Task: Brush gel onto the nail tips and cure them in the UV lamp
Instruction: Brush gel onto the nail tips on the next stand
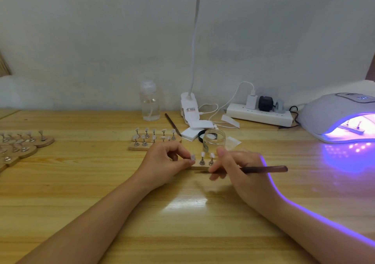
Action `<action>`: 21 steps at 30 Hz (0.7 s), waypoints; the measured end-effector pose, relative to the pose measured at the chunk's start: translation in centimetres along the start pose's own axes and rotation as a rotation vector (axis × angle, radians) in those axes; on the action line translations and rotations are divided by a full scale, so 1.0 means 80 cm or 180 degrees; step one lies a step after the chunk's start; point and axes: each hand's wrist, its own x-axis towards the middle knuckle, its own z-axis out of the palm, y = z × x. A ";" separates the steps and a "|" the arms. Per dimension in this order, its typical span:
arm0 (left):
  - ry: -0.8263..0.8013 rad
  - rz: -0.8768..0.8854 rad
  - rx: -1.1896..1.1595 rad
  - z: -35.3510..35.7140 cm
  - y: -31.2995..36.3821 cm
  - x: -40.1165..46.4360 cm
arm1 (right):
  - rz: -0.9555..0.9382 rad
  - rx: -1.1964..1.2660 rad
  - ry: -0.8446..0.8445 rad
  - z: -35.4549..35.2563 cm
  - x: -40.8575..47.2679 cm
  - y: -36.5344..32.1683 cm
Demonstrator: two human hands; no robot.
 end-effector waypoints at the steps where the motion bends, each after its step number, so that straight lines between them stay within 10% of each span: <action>1: -0.0004 -0.0008 -0.0010 0.000 0.000 0.000 | 0.0027 0.0060 0.0051 0.000 0.000 -0.001; 21: 0.0064 -0.0117 -0.0123 -0.001 0.001 0.000 | -0.0012 0.0087 0.0102 -0.003 0.000 -0.004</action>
